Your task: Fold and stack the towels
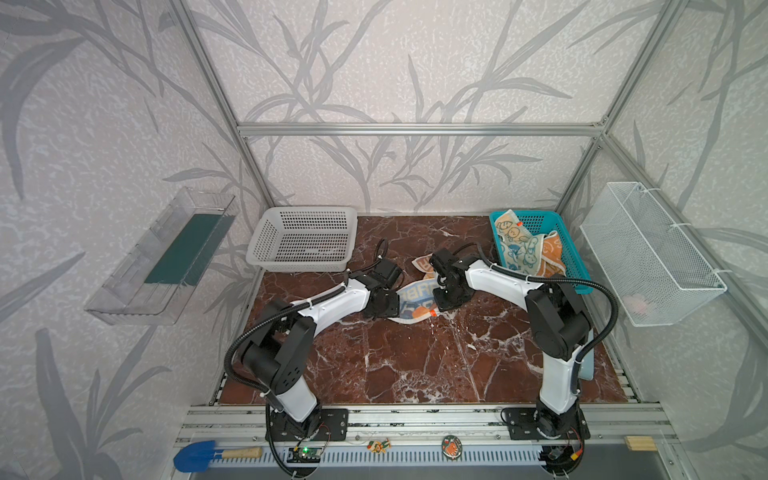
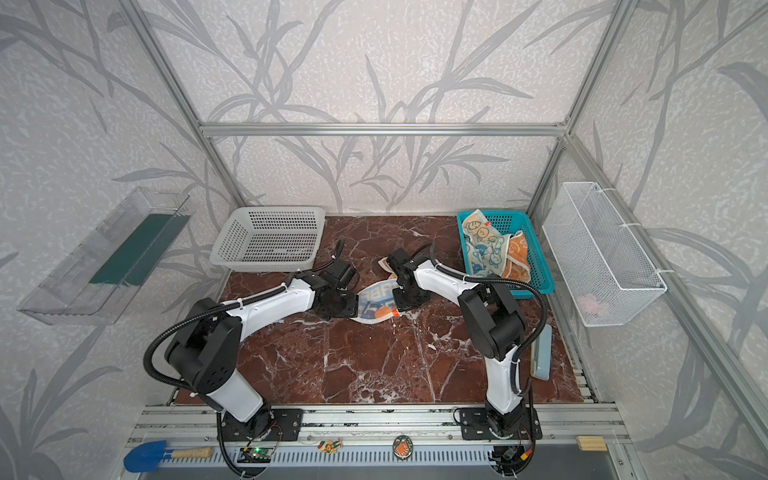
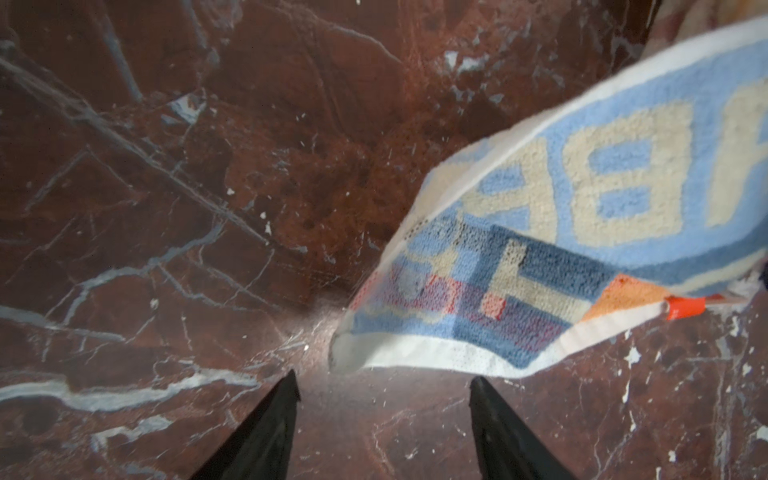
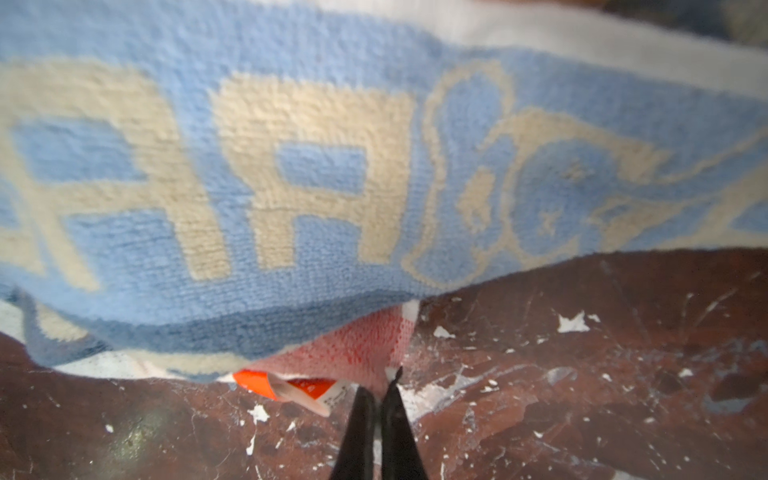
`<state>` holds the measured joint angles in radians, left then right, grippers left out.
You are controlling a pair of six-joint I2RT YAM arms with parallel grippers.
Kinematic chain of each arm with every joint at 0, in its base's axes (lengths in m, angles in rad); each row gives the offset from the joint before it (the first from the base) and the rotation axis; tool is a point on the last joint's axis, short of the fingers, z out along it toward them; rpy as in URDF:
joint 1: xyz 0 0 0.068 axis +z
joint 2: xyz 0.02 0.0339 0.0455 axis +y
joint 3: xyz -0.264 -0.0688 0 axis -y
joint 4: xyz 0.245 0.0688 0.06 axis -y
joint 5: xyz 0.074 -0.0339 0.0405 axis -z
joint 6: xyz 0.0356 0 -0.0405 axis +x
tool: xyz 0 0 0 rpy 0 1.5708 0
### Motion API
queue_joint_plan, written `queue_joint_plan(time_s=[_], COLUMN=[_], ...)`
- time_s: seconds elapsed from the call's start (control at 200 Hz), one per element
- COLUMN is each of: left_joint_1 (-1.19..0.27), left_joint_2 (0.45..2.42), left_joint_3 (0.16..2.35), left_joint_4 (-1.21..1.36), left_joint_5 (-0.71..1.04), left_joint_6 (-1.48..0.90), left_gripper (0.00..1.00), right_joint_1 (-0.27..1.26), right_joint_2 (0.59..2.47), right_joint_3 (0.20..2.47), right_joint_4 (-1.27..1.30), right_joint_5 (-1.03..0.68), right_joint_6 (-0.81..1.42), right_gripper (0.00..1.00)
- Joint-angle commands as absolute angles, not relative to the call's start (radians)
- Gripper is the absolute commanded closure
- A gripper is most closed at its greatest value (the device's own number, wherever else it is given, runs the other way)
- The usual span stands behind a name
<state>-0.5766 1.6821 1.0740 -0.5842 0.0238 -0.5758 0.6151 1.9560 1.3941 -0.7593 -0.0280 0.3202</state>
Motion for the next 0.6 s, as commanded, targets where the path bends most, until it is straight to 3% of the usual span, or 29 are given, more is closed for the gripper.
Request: queue_joint_plan(time_s=[0.0,0.38,0.595], left_joint_1=[-0.574,-0.557,-0.554], left_joint_2=[1.709,1.744,1.761], left_joint_3=[1.094,1.085,1.093], left_joint_4=[-0.586,-0.565,-0.542], left_joint_5=[0.009,-0.018,-0.024], left_joint_6=[-0.581,-0.586,-0.609], left_gripper=[0.39,0.49,0.70], right_joint_1=[0.615,0.614,0.614], right_joint_2=[1.919,1.916,1.917], right_joint_3=[1.394,1.399,1.401], right_joint_4=[-0.762,-0.768,-0.774], right_joint_5=[-0.040,-0.040,-0.043], right_joint_6=[0.311,0.298,0.294], right_gripper=[1.00,1.00,1.00])
